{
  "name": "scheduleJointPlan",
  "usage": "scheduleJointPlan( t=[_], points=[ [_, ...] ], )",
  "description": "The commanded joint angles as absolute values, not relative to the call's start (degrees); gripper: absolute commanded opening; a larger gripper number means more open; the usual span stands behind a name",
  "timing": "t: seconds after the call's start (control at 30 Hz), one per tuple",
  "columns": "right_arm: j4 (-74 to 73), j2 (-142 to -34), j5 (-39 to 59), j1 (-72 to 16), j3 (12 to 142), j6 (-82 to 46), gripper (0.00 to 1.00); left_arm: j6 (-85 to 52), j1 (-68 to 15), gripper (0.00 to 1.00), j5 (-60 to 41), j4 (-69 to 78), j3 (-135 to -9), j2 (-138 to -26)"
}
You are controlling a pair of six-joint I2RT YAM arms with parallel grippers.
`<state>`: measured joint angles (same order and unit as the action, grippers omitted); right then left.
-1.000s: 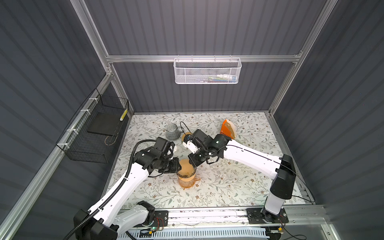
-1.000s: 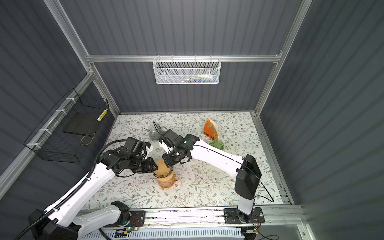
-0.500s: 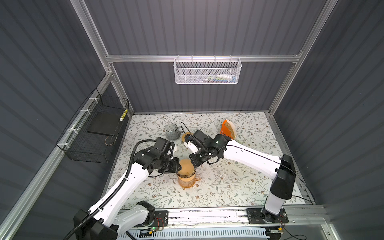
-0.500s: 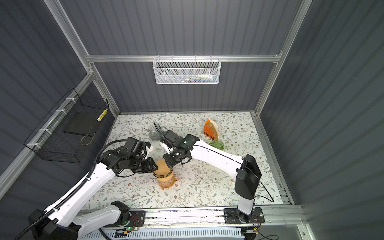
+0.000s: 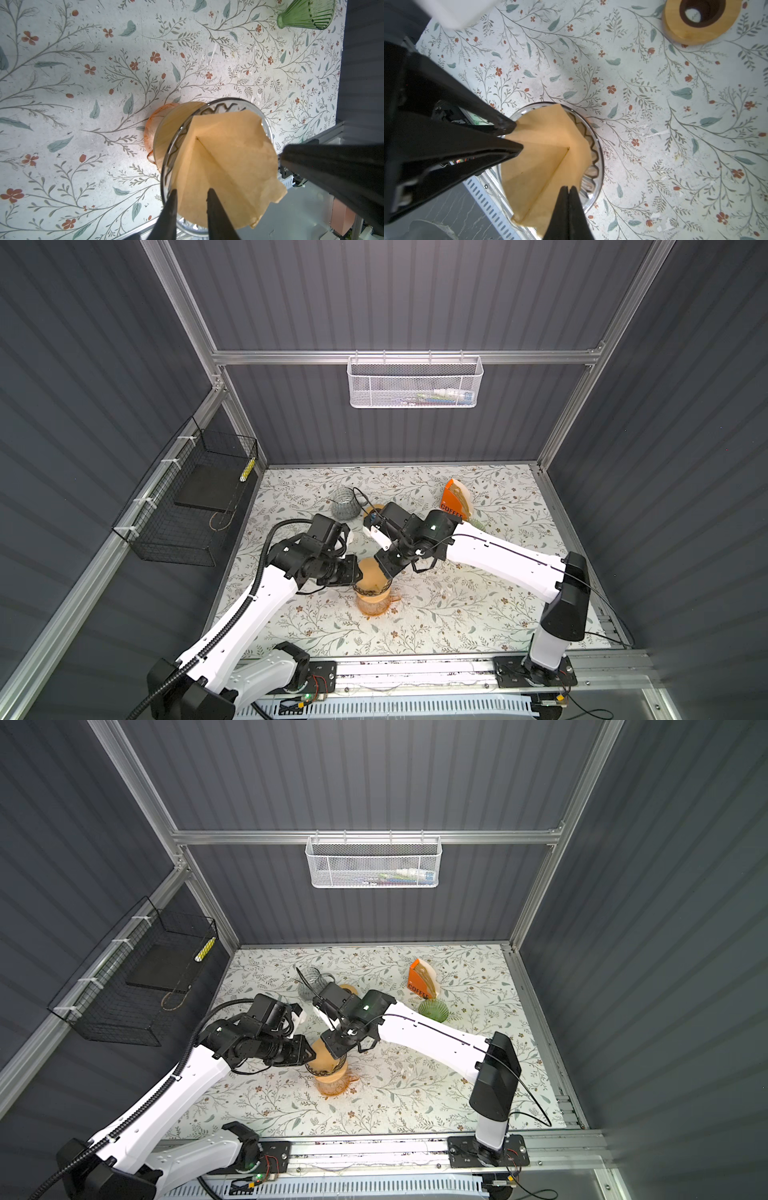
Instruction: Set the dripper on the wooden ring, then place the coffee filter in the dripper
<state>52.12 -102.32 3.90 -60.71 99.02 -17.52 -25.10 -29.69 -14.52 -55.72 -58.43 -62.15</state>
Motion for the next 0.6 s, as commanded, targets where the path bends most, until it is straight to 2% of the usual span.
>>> scheduleJointPlan(
  t=[0.0, 0.57],
  points=[
    [53.63, -101.96, 3.32, -60.72, 99.96, -16.79, 0.04, -24.70, -29.97, 0.27, -14.19, -56.60, -59.68, -62.24],
    [50.69, -102.95, 4.38, -59.11, 94.32, -17.71, 0.03, -24.87, -29.97, 0.26, -14.33, -56.60, -59.81, -62.43]
  ],
)
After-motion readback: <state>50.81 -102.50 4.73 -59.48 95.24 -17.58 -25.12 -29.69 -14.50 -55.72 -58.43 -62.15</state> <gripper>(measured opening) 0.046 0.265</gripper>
